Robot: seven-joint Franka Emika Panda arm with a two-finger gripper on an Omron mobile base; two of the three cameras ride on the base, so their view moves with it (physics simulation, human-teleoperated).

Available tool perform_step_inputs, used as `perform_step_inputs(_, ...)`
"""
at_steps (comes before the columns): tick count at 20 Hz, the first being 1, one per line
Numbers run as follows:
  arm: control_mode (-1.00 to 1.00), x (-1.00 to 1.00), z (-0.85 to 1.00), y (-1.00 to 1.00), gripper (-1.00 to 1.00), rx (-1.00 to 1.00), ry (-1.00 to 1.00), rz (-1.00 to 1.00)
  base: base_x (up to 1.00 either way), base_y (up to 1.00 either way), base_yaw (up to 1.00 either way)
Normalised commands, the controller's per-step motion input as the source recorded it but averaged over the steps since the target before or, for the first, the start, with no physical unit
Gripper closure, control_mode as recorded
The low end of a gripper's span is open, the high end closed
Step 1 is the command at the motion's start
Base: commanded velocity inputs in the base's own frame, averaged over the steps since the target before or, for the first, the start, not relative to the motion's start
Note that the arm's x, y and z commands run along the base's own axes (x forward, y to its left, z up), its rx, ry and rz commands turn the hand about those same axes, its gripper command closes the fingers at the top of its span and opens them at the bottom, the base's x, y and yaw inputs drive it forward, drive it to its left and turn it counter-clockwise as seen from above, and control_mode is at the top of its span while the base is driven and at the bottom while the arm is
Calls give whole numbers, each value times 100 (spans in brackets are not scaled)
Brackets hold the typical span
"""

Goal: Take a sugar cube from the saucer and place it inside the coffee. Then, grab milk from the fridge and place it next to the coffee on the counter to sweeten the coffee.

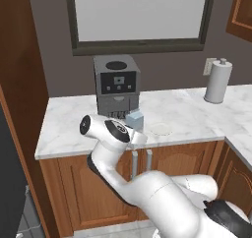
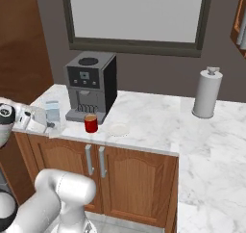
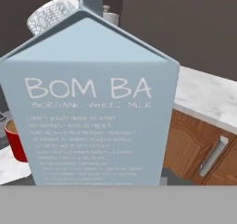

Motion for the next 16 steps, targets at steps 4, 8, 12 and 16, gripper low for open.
perform_step_inputs(4,-100,32,-33,2,100,-1,-13,-15,0,0,0)
perform_step_inputs(8,-100,26,-11,20,100,0,-6,-25,0,0,0)
perform_step_inputs(12,-100,34,-10,20,100,0,-2,-27,0,0,0)
perform_step_inputs(16,-100,38,-17,13,100,0,-2,-23,0,0,0)
